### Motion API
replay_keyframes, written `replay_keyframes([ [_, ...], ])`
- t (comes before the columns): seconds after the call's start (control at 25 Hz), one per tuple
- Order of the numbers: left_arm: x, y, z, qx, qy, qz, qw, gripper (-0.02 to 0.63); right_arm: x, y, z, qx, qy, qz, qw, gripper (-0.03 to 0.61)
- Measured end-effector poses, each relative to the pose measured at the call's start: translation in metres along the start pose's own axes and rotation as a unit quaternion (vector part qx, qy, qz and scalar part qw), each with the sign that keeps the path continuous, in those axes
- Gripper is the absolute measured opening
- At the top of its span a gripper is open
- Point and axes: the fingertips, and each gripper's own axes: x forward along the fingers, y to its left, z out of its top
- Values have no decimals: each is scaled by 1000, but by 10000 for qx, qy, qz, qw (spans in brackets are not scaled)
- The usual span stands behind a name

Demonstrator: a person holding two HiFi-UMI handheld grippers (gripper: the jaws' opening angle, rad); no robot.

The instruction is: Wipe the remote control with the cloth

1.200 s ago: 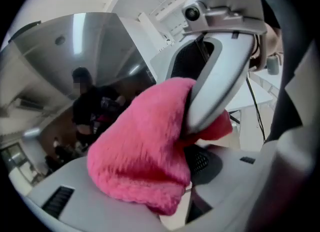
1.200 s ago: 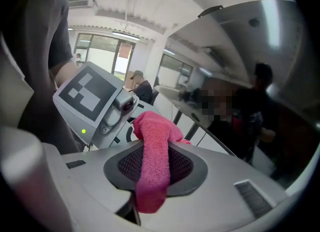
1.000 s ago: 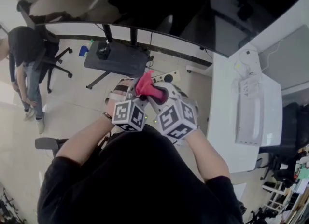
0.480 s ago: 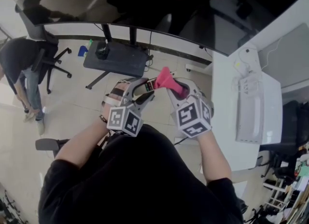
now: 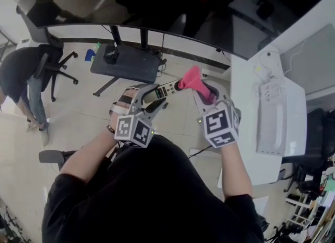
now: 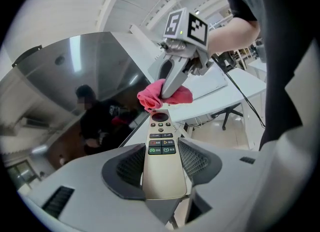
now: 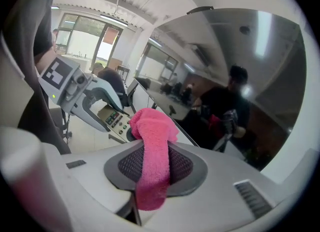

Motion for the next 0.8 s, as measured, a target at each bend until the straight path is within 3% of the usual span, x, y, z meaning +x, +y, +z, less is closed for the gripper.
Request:
replay_keyframes([
  [0.24,11,0,-3,51,119,-63,9999,209,11,86,43,-470,-303,1049,9929,95],
  [0.4,12,-4,3,284,53,-87,9995,209,18,111,48,-569,-201,1425,9880,95],
  [0.8,0,-10,9,521,-164,-49,9985,209,11,55,8,-37,124,749,9971,95],
])
